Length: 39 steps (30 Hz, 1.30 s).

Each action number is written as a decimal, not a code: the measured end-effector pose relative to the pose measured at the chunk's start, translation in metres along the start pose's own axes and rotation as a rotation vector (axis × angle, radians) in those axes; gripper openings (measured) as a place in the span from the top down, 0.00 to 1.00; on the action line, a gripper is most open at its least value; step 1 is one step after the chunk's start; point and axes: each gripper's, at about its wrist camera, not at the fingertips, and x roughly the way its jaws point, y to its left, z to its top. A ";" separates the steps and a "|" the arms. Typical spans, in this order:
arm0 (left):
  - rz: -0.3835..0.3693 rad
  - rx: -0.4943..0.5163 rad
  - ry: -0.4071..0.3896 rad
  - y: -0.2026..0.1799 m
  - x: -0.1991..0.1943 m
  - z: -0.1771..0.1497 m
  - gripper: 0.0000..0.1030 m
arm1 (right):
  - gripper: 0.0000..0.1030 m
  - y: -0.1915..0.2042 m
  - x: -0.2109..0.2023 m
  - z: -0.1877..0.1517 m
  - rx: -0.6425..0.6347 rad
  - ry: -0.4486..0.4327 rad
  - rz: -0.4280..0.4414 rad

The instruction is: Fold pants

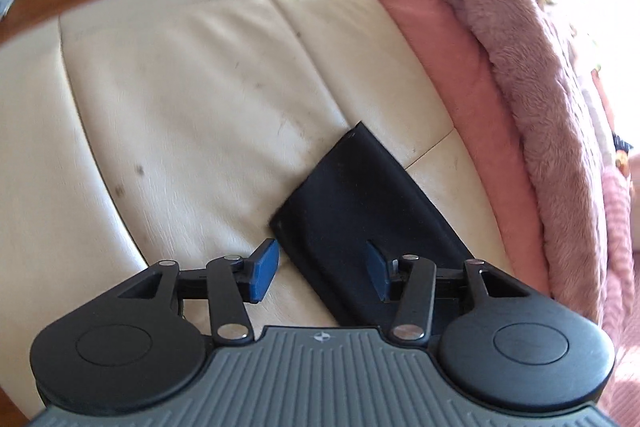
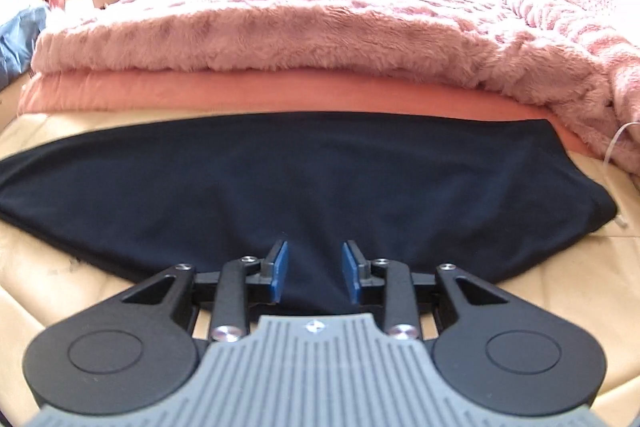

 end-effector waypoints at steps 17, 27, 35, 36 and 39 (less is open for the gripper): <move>0.039 -0.056 -0.180 -0.004 0.009 -0.007 0.97 | 0.90 -0.006 0.034 -0.036 0.005 0.119 0.008; 0.087 -0.002 -0.226 -0.005 -0.002 0.033 0.98 | 0.90 0.034 0.025 -0.042 -0.060 0.170 0.060; -0.061 0.235 -0.361 -0.068 -0.054 0.008 0.98 | 0.89 0.041 0.004 -0.027 -0.022 0.094 0.090; -0.080 0.285 -0.382 -0.084 -0.060 -0.001 0.98 | 0.89 0.038 0.002 -0.026 -0.015 0.083 0.088; -0.130 0.448 -0.438 -0.136 -0.076 -0.035 0.98 | 0.89 0.031 -0.004 -0.021 0.006 0.060 0.082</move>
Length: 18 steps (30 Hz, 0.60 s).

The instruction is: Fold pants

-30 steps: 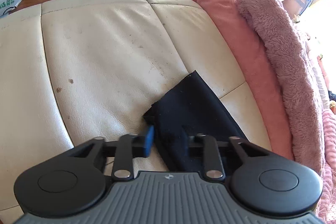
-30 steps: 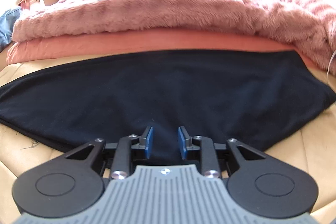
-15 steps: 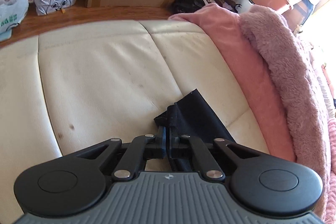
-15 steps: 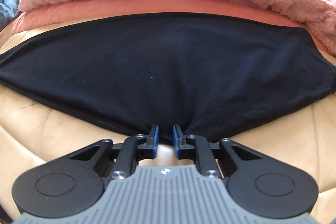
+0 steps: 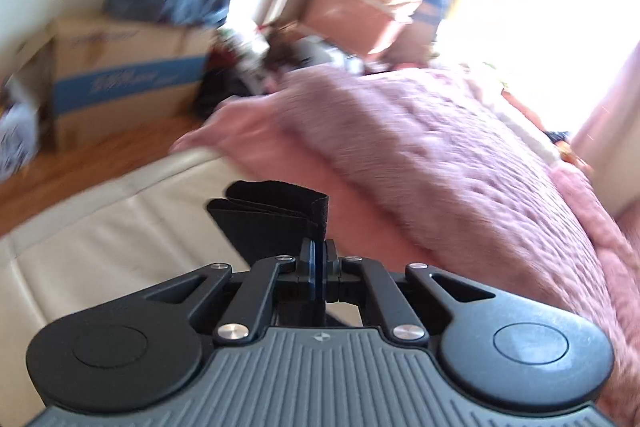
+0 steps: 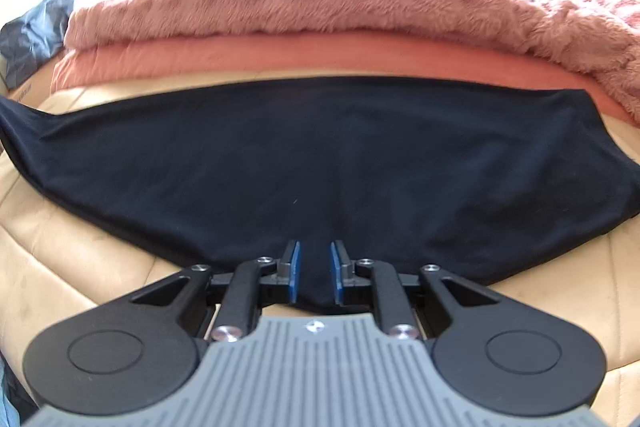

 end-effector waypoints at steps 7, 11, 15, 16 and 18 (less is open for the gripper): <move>-0.120 0.418 -0.108 -0.166 -0.026 -0.052 0.98 | 0.79 -0.016 -0.017 -0.007 0.070 -0.028 -0.001; -0.225 0.602 -0.106 -0.237 -0.037 -0.112 0.98 | 0.72 -0.026 -0.026 -0.012 0.124 -0.054 0.026; -0.304 0.779 0.029 -0.273 -0.029 -0.198 0.98 | 0.69 -0.034 -0.031 -0.018 0.153 -0.064 0.043; -0.311 0.840 0.066 -0.276 -0.026 -0.224 0.98 | 0.69 -0.037 -0.033 -0.020 0.165 -0.061 0.050; -0.326 0.954 0.151 -0.277 -0.021 -0.269 0.98 | 0.69 -0.040 -0.034 -0.027 0.187 -0.048 0.064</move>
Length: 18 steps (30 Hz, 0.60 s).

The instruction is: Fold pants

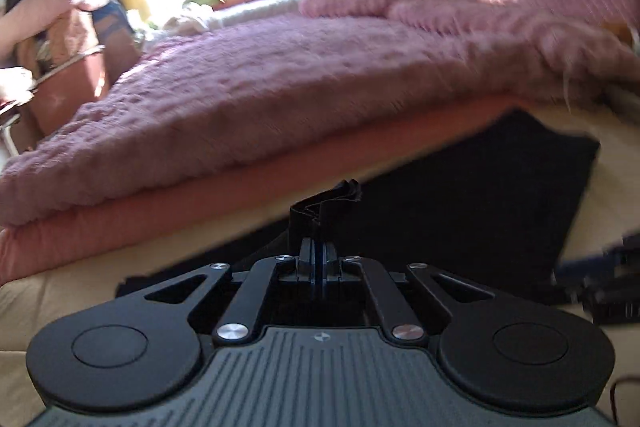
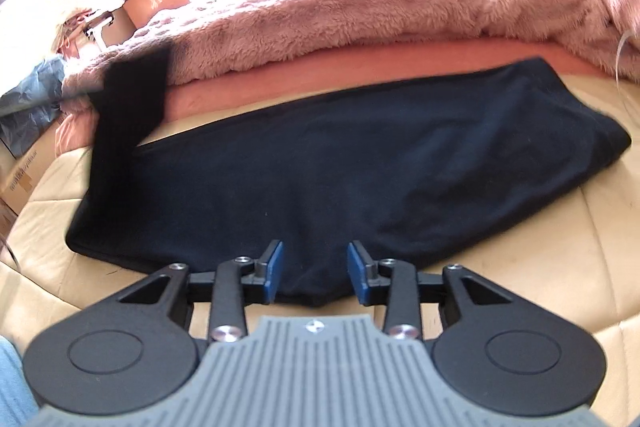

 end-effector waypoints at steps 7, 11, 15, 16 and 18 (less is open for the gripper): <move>-0.117 0.075 0.189 -0.030 0.012 -0.055 0.96 | 0.67 0.000 -0.003 -0.022 0.017 0.048 0.032; -0.240 -0.044 0.263 -0.006 0.022 -0.061 0.91 | 0.59 0.005 0.000 -0.026 0.028 0.061 0.066; -0.312 -0.144 0.263 0.017 0.019 -0.059 0.84 | 0.58 0.004 0.002 -0.026 0.077 0.059 0.111; -0.312 -0.161 0.251 0.022 0.014 -0.058 0.83 | 0.56 0.004 0.002 -0.025 0.089 0.058 0.118; -0.305 -0.197 0.217 0.038 0.004 -0.055 0.82 | 0.54 0.006 0.004 -0.022 0.106 0.049 0.134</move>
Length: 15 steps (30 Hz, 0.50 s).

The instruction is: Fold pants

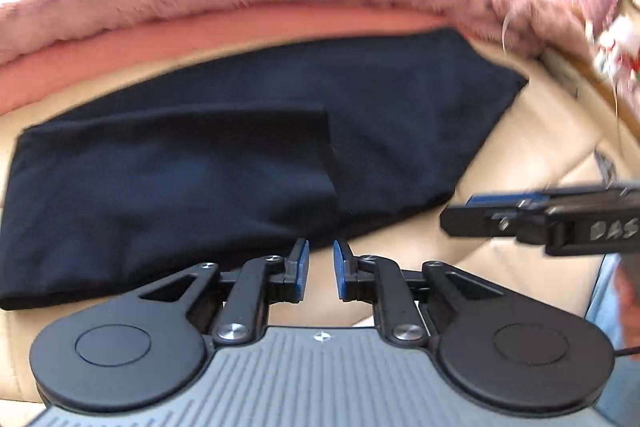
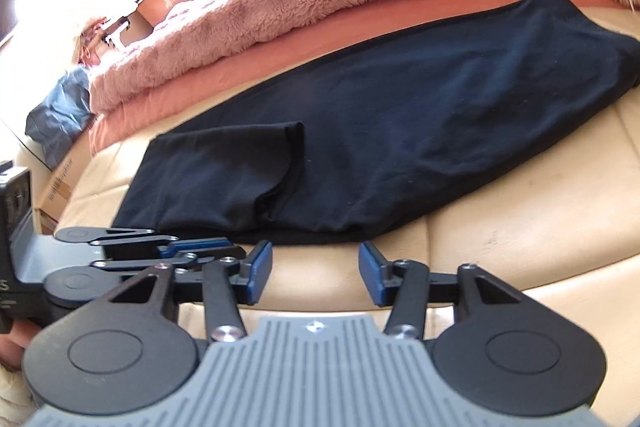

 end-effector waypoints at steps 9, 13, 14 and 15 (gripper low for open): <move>0.192 -0.101 -0.105 0.063 -0.026 0.014 0.81 | 0.64 0.024 0.030 0.033 -0.080 -0.039 0.022; 0.240 -0.174 -0.108 0.090 -0.028 0.013 0.81 | 0.55 0.028 0.055 0.051 -0.118 -0.049 0.015; 0.247 -0.191 -0.108 0.097 -0.027 0.014 0.81 | 0.55 0.027 0.063 0.056 -0.113 -0.048 0.018; 0.255 -0.204 -0.108 0.104 -0.026 0.014 0.81 | 0.55 0.024 0.071 0.060 -0.109 -0.046 0.021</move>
